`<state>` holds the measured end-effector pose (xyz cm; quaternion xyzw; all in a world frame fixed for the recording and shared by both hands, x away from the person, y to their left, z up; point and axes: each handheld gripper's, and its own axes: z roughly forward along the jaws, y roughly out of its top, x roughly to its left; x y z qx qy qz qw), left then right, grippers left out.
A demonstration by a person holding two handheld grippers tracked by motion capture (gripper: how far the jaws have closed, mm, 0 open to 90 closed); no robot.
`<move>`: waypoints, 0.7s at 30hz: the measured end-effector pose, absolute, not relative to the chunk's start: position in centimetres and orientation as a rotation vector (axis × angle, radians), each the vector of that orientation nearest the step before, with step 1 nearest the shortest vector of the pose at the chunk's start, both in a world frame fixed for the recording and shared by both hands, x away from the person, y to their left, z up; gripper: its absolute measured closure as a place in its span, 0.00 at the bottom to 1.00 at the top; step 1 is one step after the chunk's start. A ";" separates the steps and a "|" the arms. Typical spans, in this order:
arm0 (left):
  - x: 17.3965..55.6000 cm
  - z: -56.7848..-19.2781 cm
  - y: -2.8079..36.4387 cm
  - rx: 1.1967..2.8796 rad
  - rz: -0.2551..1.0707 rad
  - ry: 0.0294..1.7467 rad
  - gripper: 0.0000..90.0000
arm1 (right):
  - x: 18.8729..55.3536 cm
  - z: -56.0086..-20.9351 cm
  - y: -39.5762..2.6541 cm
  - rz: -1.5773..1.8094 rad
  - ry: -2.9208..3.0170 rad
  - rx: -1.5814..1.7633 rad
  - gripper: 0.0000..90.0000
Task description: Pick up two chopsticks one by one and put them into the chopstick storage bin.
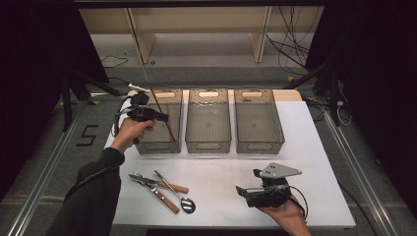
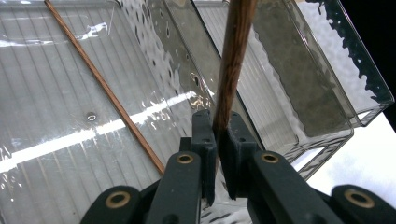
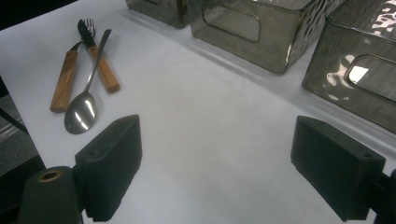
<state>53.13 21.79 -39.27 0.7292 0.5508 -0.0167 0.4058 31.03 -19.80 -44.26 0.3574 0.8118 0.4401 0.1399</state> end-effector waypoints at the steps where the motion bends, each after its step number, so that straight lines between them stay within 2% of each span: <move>1: 53.2 -39.3 21.8 1.840 -0.042 1.392 0.94 | 31.0 -44.3 -19.8 1.272 2.345 1.033 0.19; 6: 53.4 -39.3 21.6 1.826 -0.002 1.422 0.92 | 31.0 -44.2 -19.9 1.273 2.341 1.031 0.19; 10: 53.7 -39.7 21.2 1.824 0.019 1.474 0.81 | 31.0 -44.2 -19.9 1.270 2.343 1.032 0.19; 12: 53.9 -40.0 21.0 1.811 0.020 1.505 0.71 | 31.0 -44.2 -19.9 1.274 2.345 1.032 0.19; 14: 54.0 -40.1 20.8 1.812 0.038 1.499 0.48 | 31.0 -44.2 -19.9 1.281 2.343 1.035 0.20; 16: 54.0 -40.1 20.7 1.801 0.038 1.502 0.36 | 31.1 -44.2 -20.0 1.277 2.345 1.035 0.20; 19: 54.1 -39.9 20.6 1.814 0.053 1.509 0.23 | 31.1 -44.2 -20.0 1.277 2.344 1.035 0.20; 21: 54.0 -39.8 20.7 1.820 0.071 1.513 0.20 | 31.1 -44.2 -20.0 1.281 2.343 1.034 0.20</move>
